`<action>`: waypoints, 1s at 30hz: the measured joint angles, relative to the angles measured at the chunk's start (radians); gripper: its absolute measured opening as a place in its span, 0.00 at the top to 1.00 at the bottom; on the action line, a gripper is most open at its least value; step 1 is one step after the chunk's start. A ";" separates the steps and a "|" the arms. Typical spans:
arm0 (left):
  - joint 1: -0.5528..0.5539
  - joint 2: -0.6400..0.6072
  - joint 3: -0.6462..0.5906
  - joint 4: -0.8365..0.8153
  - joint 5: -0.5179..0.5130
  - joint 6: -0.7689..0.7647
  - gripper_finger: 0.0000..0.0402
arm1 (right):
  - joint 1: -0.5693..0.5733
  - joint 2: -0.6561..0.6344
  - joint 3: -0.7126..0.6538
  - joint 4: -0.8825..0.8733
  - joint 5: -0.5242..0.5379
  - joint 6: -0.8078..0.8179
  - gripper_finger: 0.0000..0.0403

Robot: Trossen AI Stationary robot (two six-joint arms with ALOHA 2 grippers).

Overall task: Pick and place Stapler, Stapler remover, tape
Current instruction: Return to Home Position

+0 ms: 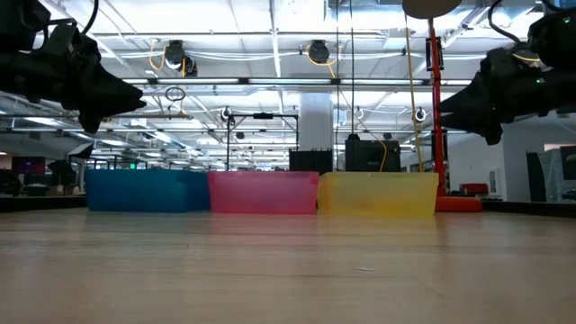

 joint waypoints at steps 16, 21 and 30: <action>0.000 0.000 0.000 0.000 0.000 0.002 0.71 | 0.001 0.003 0.003 -0.046 -0.004 -0.010 0.57; 0.000 0.000 0.000 0.000 0.001 0.002 0.71 | 0.001 0.003 -0.003 0.022 -0.007 -0.010 0.57; 0.000 0.000 0.000 0.000 0.001 0.002 0.71 | 0.001 0.003 -0.003 0.042 -0.007 -0.010 0.57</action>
